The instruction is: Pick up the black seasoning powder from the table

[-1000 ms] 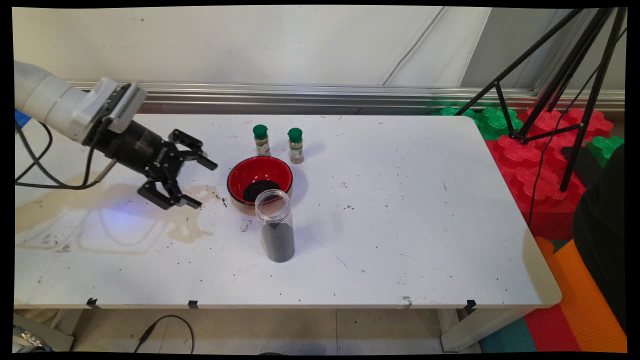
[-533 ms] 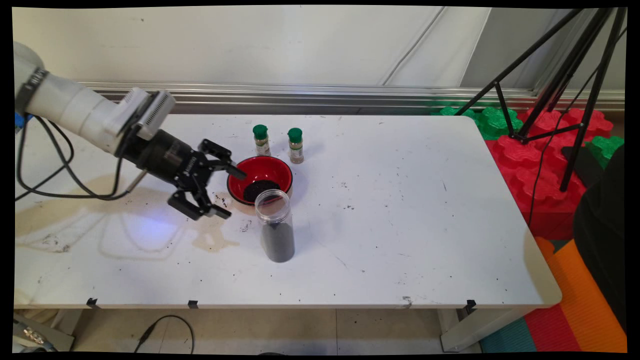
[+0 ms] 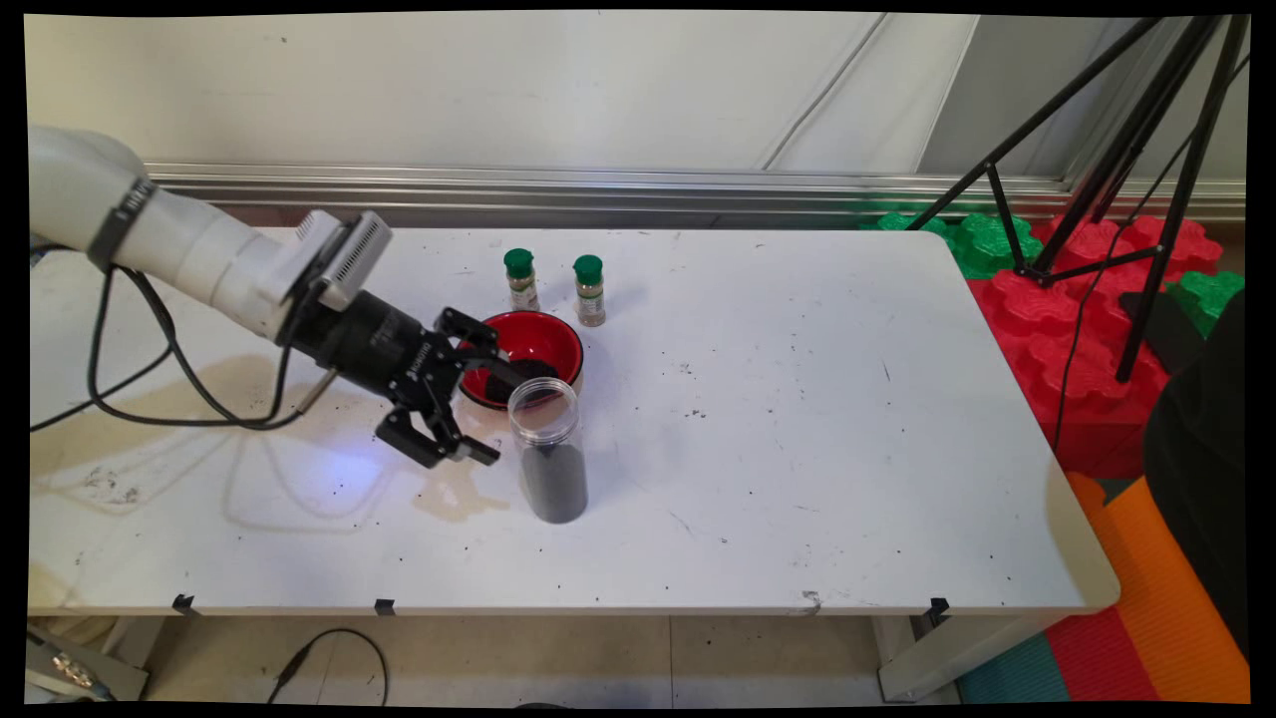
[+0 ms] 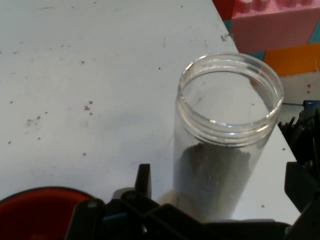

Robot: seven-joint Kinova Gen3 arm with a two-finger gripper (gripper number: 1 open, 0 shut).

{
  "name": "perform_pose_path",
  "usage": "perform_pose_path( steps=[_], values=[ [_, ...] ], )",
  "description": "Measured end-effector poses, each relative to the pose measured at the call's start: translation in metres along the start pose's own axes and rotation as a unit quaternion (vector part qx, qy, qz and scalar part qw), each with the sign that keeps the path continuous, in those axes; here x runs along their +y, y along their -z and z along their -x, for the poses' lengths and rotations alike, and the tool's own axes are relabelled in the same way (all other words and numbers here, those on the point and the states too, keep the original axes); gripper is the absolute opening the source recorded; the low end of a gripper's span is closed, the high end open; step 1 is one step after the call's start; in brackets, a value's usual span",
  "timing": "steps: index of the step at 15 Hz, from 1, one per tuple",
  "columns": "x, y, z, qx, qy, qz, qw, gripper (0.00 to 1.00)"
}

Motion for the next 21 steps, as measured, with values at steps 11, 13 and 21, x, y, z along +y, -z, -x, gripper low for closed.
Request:
perform_pose_path(
  steps=[11,13,21],
  values=[
    [0.002,-0.044,0.017,0.029,0.018,0.009,0.9994,1.0],
    [0.002,-0.052,0.021,0.034,0.024,0.01,0.9991,1.0],
    [0.002,-0.067,0.037,0.043,0.037,0.013,0.9983,1.0]
  ],
)
